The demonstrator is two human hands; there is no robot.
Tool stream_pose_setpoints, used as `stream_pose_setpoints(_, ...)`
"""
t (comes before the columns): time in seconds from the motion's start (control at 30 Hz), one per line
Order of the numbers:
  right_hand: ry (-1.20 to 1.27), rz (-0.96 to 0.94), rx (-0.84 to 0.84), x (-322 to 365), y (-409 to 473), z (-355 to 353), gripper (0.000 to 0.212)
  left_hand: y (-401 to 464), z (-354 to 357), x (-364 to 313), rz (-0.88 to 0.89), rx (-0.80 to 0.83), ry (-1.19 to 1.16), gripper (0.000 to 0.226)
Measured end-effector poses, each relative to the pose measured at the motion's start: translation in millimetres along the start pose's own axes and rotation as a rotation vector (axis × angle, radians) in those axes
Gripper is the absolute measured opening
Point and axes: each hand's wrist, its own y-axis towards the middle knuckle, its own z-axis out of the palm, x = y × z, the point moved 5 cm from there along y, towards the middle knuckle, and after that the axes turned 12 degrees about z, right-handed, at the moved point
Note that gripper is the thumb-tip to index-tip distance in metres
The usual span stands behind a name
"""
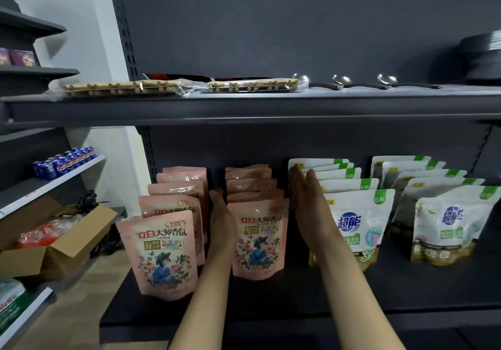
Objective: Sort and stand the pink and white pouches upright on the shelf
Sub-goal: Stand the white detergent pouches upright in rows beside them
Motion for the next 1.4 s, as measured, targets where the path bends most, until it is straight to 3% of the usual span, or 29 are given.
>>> stream_pose_setpoints(0.07, 0.000, 0.000, -0.017, 0, -4, 1, 0.057, 6, -4, 9, 0.021, -0.005, -0.002, 0.095)
stream_pose_setpoints(0.23, -0.019, -0.033, -0.061, 10, -19, 7, 0.051, -13, -4, -39, 0.170, 0.000, 0.003, 0.053)
stream_pose_setpoints(0.43, 0.030, -0.097, -0.157, 46, -27, 26, 0.031, -18, -4, -88, 0.257, 0.129, 0.116, 0.054)
stream_pose_setpoints(0.5, -0.014, -0.094, -0.176, 48, -25, 37, 0.053, -20, -9, -107, 0.265, 0.141, 0.149, 0.051)
stream_pose_setpoints(0.6, -0.030, -0.116, -0.151, 55, -36, 60, 0.042, -28, -24, -135, 0.334, 0.183, 0.165, 0.035)
stream_pose_setpoints(0.7, -0.109, -0.097, -0.093, 48, -46, 80, 0.035, -31, -51, -148, 0.448, 0.091, 0.156, 0.020)
stream_pose_setpoints(0.8, -0.164, -0.074, -0.027, 32, -53, 97, 0.027, -35, -91, -148, 0.494, -0.142, 0.144, 0.022)
stream_pose_setpoints(0.87, -0.162, -0.036, 0.022, 17, -58, 107, 0.025, -35, -119, -138, 0.442, -0.287, 0.139, 0.019)
stream_pose_setpoints(0.97, -0.146, 0.004, 0.061, -9, -57, 122, 0.039, -26, -154, -114, 0.360, -0.365, 0.122, 0.020)
stream_pose_setpoints(1.17, -0.079, 0.087, 0.057, -36, -54, 144, 0.022, 10, -190, -62, 0.180, -0.257, 0.042, 0.062)
stream_pose_setpoints(1.3, 0.050, 0.200, -0.010, -68, -40, 146, 0.044, 20, -189, -26, 0.031, -0.140, 0.002, 0.068)
stream_pose_setpoints(1.4, 0.108, 0.294, -0.041, -92, -35, 152, 0.041, 18, -186, 8, -0.123, -0.100, -0.058, 0.074)
